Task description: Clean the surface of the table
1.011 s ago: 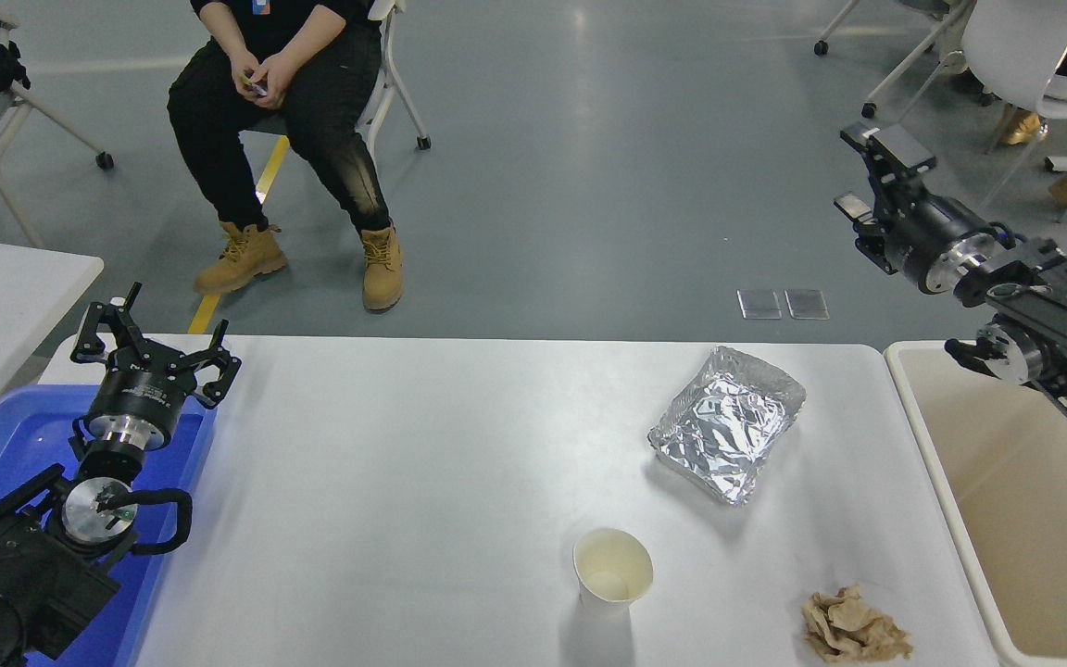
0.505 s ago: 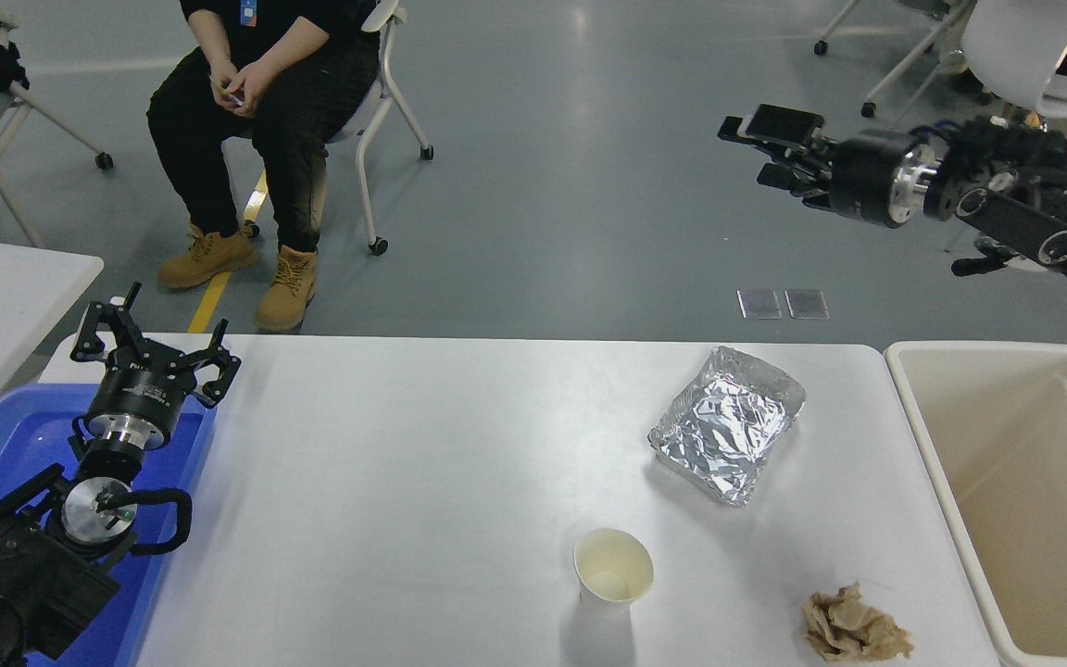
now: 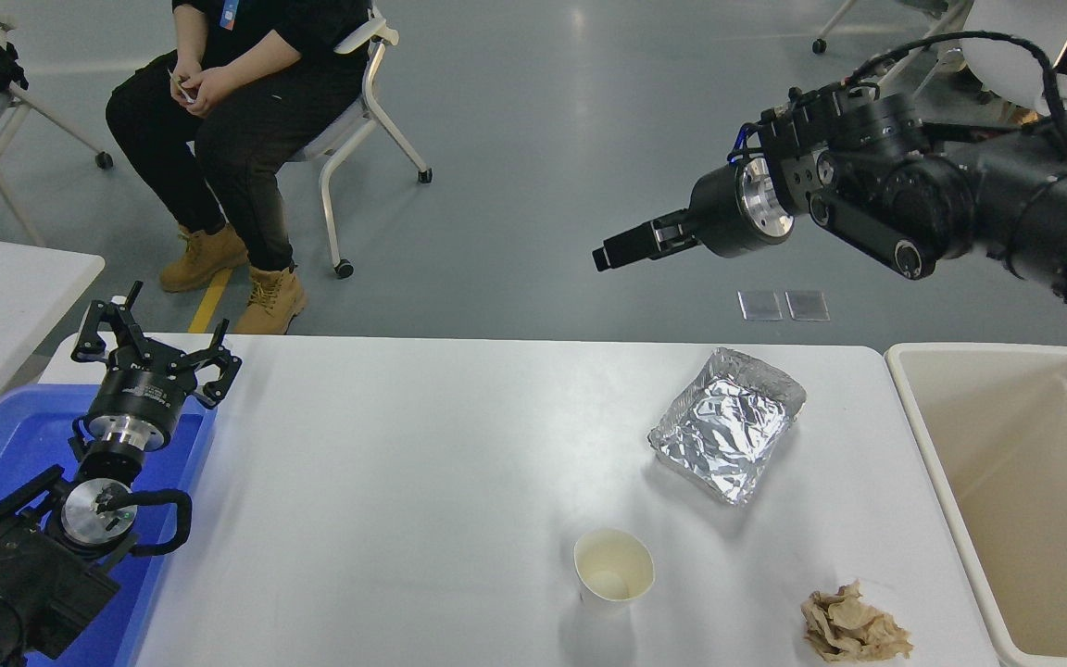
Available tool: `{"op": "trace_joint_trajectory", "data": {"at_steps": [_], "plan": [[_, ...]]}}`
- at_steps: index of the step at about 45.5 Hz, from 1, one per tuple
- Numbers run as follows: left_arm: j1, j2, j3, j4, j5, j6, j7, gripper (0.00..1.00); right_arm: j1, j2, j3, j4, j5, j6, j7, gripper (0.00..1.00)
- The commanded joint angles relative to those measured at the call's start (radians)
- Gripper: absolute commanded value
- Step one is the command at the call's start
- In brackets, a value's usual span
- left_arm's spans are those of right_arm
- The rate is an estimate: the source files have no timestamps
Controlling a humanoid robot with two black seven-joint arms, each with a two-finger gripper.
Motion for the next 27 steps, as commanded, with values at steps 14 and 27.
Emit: {"op": "trace_joint_trajectory", "data": {"at_steps": [14,27], "plan": [[0.000,0.000,0.000,-0.001,0.000,-0.001,0.000,1.00,0.068,0.090,-0.218,0.107,-0.173,0.110,0.005,0.98],[0.000,0.000,0.000,0.000,0.000,-0.001,0.000,1.00,0.087,0.034,-0.214,0.374,-0.166,0.110,0.005,0.98]]}}
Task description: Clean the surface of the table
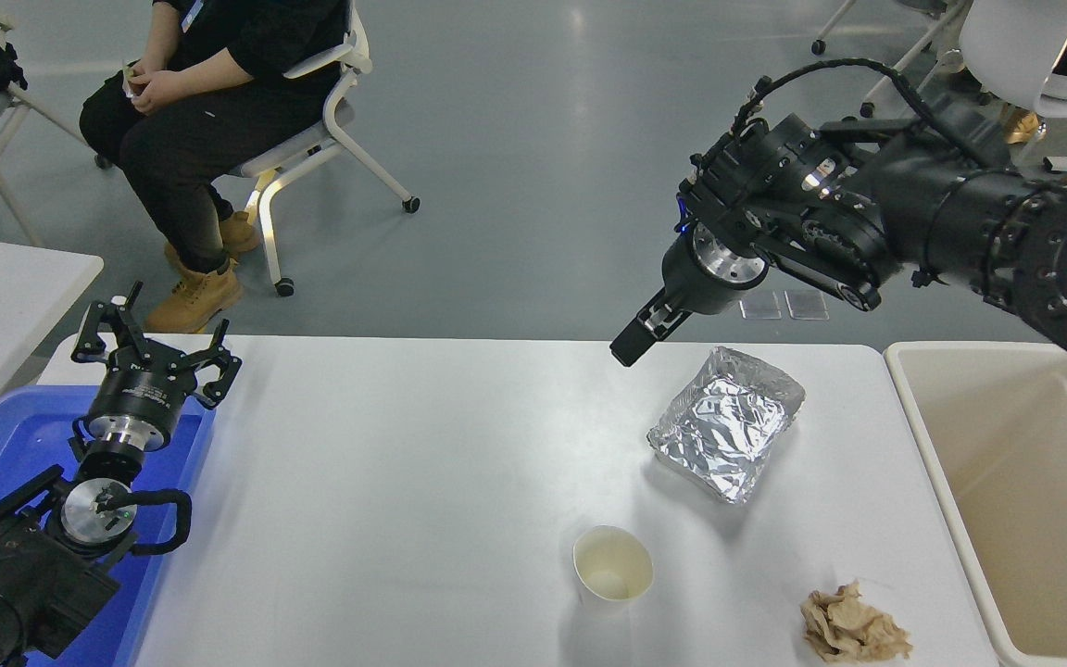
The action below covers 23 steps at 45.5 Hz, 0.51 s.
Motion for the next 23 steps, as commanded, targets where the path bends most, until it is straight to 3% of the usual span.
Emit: {"op": "trace_joint_trajectory", "data": {"at_steps": [1,23], "plan": [[0.000,0.000,0.000,0.001,0.000,-0.001,0.000,1.00,0.019,-0.054,-0.006,0.209,-0.008,0.009,0.000,0.98],[0.000,0.000,0.000,0.001,0.000,-0.001,0.000,1.00,-0.072,-0.034,0.118,0.261,-0.005,0.002,0.000,0.98]]}}
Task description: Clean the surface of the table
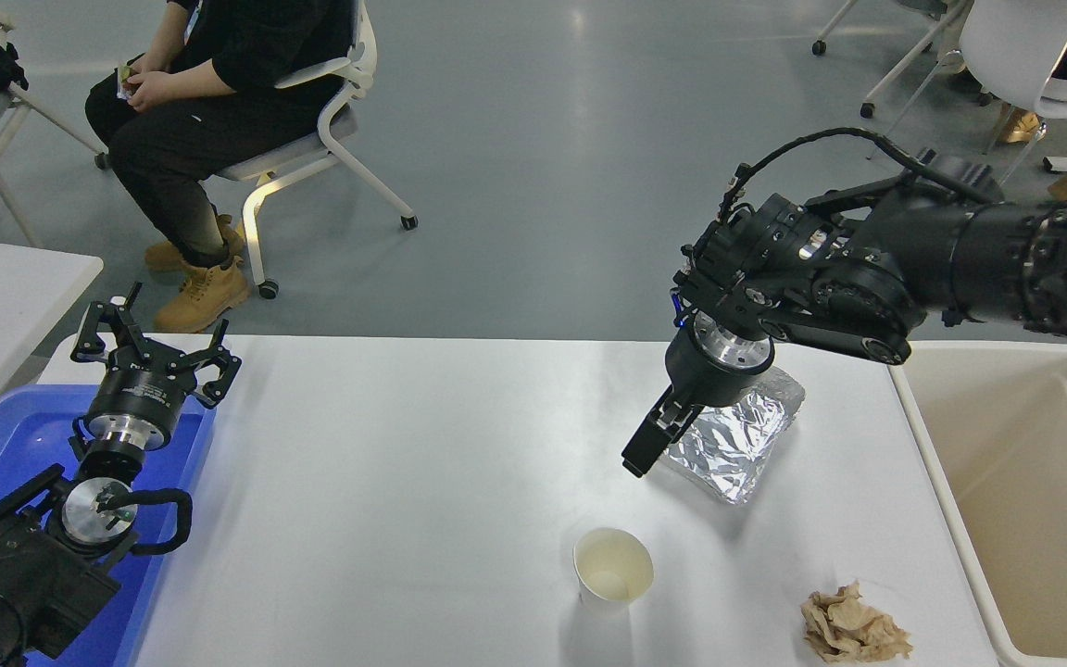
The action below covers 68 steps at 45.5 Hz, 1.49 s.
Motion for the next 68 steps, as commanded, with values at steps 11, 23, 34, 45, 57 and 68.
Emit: {"op": "trace_joint_trajectory", "data": {"at_steps": [11,23,34,45,57,68], "plan": [[0.000,0.000,0.000,0.001,0.000,0.000,0.000,1.00,-0.129,0.058,0.092,-0.048,0.002,-0.029,-0.003,0.98],[0.000,0.000,0.000,0.001,0.000,0.000,0.000,1.00,-0.219,0.064,0.088,-0.123,-0.007,-0.060,-0.003,0.98],[0.000,0.000,0.000,0.001,0.000,0.000,0.000,1.00,-0.248,0.055,0.076,-0.138,-0.012,-0.063,-0.002,0.98],[0.000,0.000,0.000,0.001,0.000,0.000,0.000,1.00,-0.305,0.054,0.046,-0.207,-0.012,-0.072,-0.002,0.98],[0.000,0.000,0.000,0.001,0.000,0.000,0.000,1.00,-0.342,0.049,0.044,-0.212,-0.043,-0.103,0.000,0.98],[0.000,0.000,0.000,-0.001,0.000,-0.001,0.000,1.00,-0.374,0.049,0.044,-0.226,-0.044,-0.144,0.001,0.94]]}}
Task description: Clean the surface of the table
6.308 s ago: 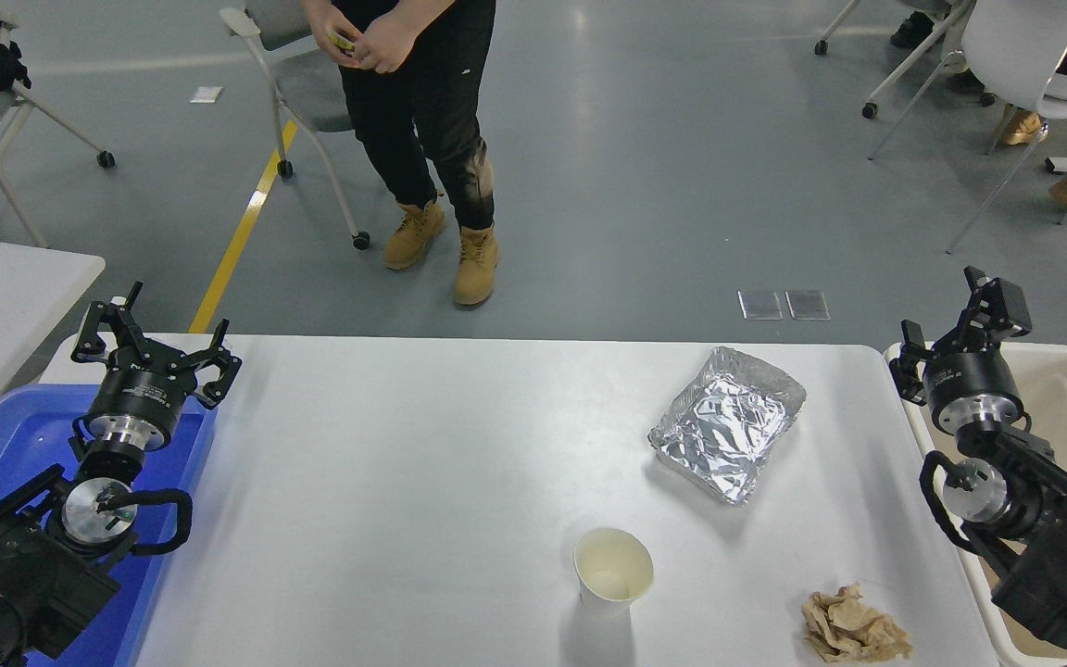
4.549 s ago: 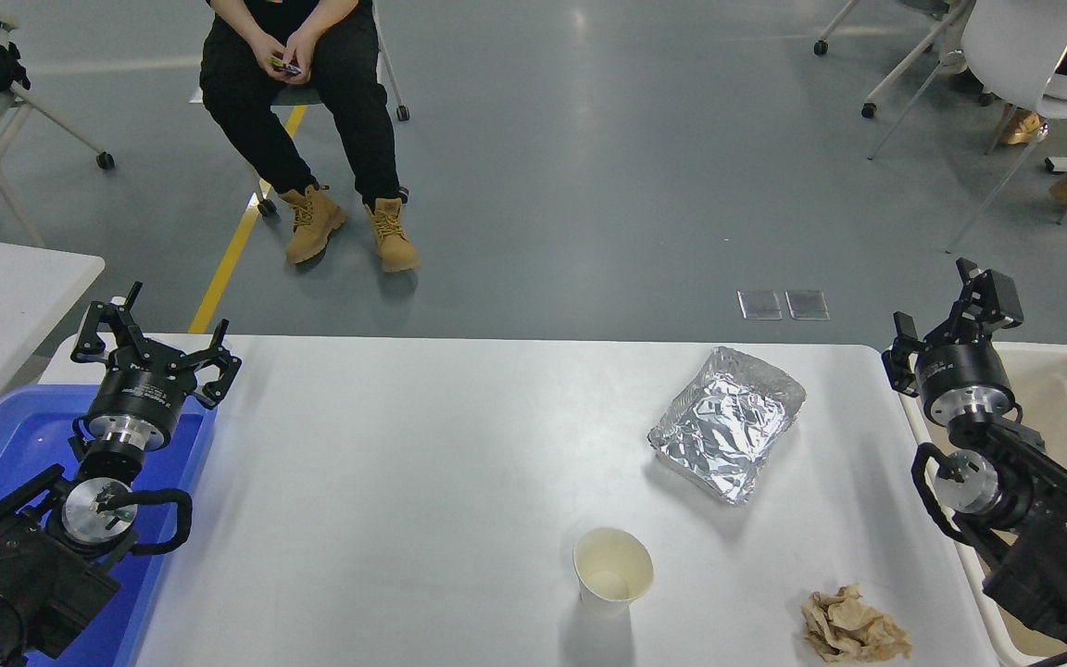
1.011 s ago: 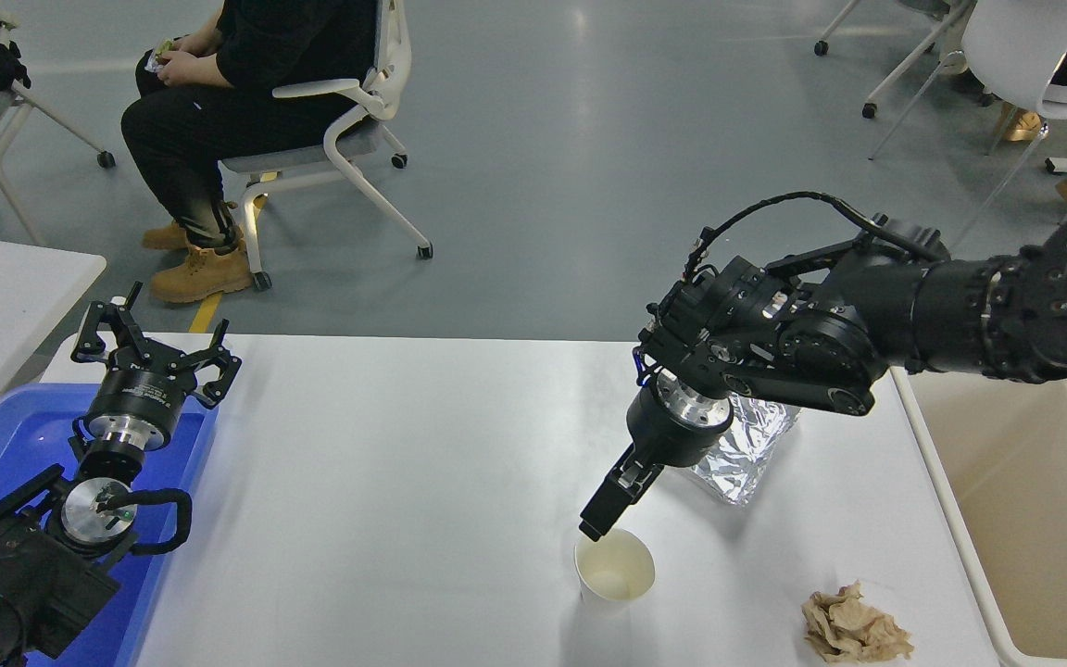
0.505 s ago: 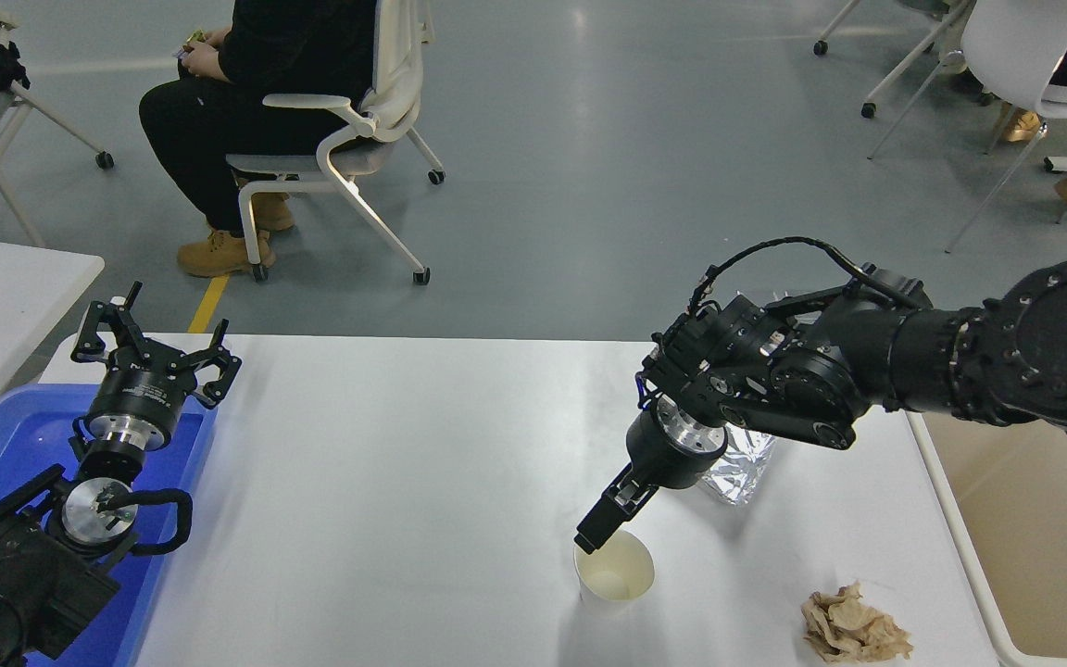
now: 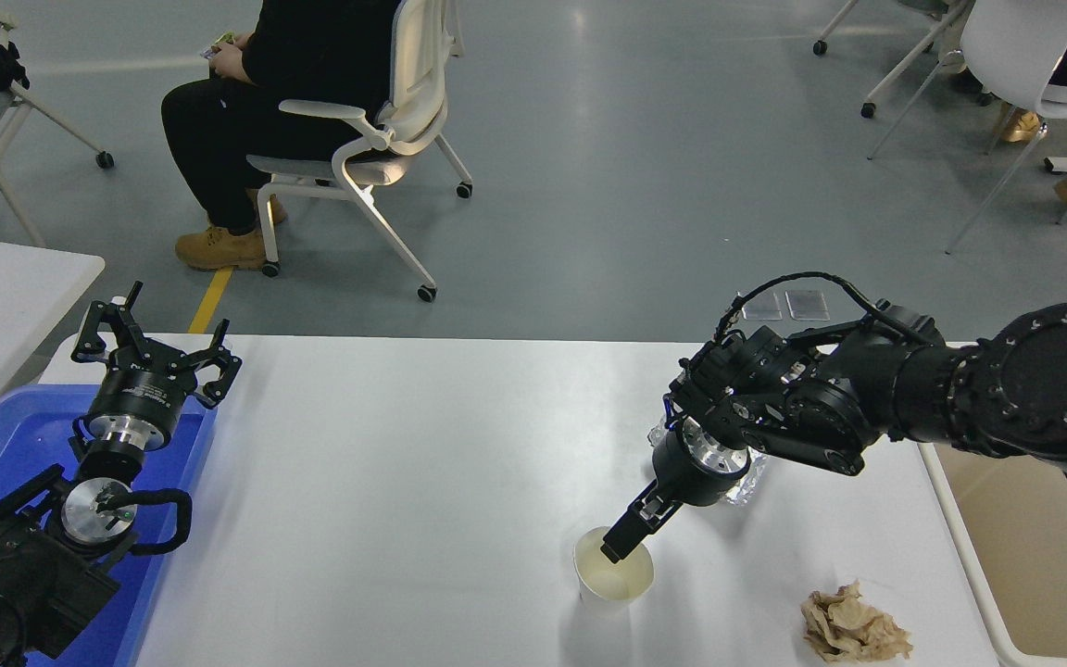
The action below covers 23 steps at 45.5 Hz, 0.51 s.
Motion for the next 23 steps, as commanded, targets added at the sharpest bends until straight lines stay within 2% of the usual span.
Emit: {"op": "trace_joint_trajectory", "data": {"at_steps": [1,13,14,23], "plan": [[0.000,0.000,0.000,-0.001,0.000,-0.001,0.000,1.00,-0.032,-0.001,-0.002,-0.014,-0.009,-0.051,0.004,0.92],[0.000,0.000,0.000,0.001,0.000,0.001,0.000,1.00,-0.032,-0.005,-0.004,-0.012,-0.032,-0.084,0.028,0.78],[0.000,0.000,0.000,-0.001,0.000,-0.001,0.000,1.00,-0.030,-0.005,-0.004,-0.012,-0.039,-0.090,0.042,0.73],[0.000,0.000,0.000,0.001,0.000,-0.001,0.000,1.00,-0.030,-0.005,-0.004,-0.020,-0.064,-0.109,0.080,0.48]]}}
